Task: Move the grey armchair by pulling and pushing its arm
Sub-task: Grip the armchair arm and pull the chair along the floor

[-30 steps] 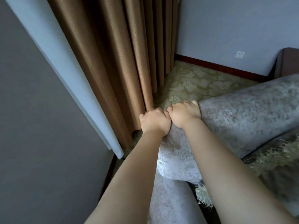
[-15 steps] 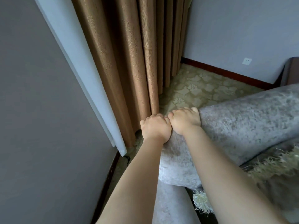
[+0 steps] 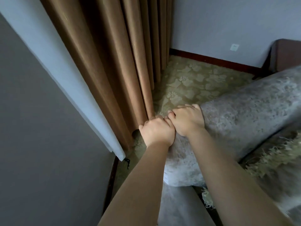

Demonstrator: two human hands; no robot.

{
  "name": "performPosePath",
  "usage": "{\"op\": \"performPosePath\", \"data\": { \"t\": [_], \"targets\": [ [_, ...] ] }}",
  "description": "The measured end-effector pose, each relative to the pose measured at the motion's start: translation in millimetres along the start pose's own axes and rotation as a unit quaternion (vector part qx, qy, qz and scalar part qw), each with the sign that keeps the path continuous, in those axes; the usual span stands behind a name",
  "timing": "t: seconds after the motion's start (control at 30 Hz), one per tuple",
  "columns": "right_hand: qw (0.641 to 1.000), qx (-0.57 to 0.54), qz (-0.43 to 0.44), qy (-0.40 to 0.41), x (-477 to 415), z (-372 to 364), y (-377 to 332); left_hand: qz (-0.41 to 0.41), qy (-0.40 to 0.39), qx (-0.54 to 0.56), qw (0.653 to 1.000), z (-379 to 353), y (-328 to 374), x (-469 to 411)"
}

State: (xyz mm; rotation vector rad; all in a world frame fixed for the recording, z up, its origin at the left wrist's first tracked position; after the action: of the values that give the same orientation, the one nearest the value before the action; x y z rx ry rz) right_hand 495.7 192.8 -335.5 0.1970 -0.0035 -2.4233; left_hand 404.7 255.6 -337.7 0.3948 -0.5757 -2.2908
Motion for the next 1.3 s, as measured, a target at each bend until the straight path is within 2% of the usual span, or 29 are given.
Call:
{"op": "performPosePath", "data": {
  "t": [0.47,0.63,0.77,0.97,1.1,1.2,1.3],
  "targets": [
    [1.000,0.006,0.001,0.022,-1.3,3.0,-1.7,0.003,0.031,0.072,0.997,2.2,-3.8,-1.5],
    [0.999,-0.003,-0.005,-0.034,7.7,3.7,-4.3,0.006,-0.007,0.109,0.994,6.4,-3.6,8.6],
    [1.000,0.007,0.010,-0.023,25.7,12.7,-8.0,-0.009,0.011,0.113,0.994,16.3,-3.3,29.0],
    [0.998,0.003,0.034,-0.045,47.7,13.4,-37.7,0.023,0.009,0.102,0.994,29.6,-29.1,52.3],
    [0.999,-0.006,0.027,-0.024,42.5,10.2,-42.4,0.034,0.016,0.099,0.994,27.5,-38.4,47.0],
    [0.998,0.004,0.037,-0.053,32.7,8.0,-44.5,0.031,0.032,0.095,0.995,25.7,-40.8,38.8],
    [0.990,-0.001,0.050,-0.130,20.9,4.6,-48.9,0.044,0.030,0.086,0.995,21.6,-43.2,36.4]
  ]
}}
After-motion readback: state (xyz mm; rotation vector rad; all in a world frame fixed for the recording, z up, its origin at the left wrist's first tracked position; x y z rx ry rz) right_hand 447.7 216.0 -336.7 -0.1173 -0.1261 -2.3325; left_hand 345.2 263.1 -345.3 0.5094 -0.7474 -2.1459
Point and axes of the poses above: each hand's wrist, its own x-axis away from the middle knuckle, its own z-axis out of the back of the hand, y = z × x, the point moved 7 cm from there along -x, towards the middle knuckle, and after that the axes turned 7 degrees about x, right-handed, at the moved point
